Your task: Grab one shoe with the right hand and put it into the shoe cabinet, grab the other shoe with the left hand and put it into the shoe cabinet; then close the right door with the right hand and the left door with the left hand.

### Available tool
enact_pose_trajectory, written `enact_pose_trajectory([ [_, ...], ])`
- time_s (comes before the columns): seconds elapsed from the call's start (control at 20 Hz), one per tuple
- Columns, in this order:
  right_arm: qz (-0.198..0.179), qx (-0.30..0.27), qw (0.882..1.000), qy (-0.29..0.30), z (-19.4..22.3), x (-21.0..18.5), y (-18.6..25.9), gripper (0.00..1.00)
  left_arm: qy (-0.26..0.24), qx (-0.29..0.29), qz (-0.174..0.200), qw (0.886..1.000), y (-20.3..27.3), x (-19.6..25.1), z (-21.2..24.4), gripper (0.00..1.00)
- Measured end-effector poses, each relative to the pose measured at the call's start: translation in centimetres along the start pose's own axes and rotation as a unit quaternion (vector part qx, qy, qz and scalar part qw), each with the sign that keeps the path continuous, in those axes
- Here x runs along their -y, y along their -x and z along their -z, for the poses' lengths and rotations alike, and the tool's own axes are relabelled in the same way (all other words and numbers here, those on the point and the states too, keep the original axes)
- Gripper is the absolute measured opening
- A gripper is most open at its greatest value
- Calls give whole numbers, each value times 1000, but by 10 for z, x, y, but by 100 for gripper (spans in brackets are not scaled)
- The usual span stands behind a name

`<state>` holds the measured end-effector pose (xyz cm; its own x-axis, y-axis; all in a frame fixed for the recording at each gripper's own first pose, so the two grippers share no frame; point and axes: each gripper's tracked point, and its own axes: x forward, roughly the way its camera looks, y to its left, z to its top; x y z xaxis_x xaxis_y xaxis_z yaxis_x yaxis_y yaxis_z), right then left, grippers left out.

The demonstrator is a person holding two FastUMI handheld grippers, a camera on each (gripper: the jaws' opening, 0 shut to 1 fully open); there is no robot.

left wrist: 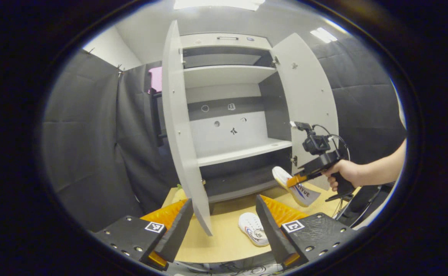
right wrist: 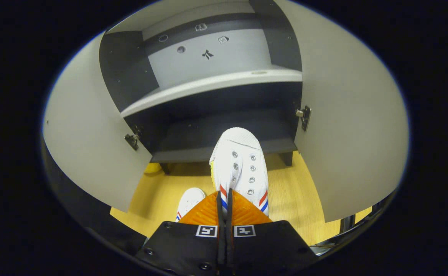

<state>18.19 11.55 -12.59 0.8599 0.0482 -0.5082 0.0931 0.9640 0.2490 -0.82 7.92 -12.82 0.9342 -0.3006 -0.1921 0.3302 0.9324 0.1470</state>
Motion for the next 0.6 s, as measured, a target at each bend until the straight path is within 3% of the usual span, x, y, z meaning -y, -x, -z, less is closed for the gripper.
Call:
enact_pose_trajectory([
  [0.25,-9,76,997,11,-74,-13,38,2,27,12,18,999,-5,8,-7,94],
  [0.6,-32,163,985,38,-176,-50,51,2,30,26,25,999,-15,4,-16,94],
])
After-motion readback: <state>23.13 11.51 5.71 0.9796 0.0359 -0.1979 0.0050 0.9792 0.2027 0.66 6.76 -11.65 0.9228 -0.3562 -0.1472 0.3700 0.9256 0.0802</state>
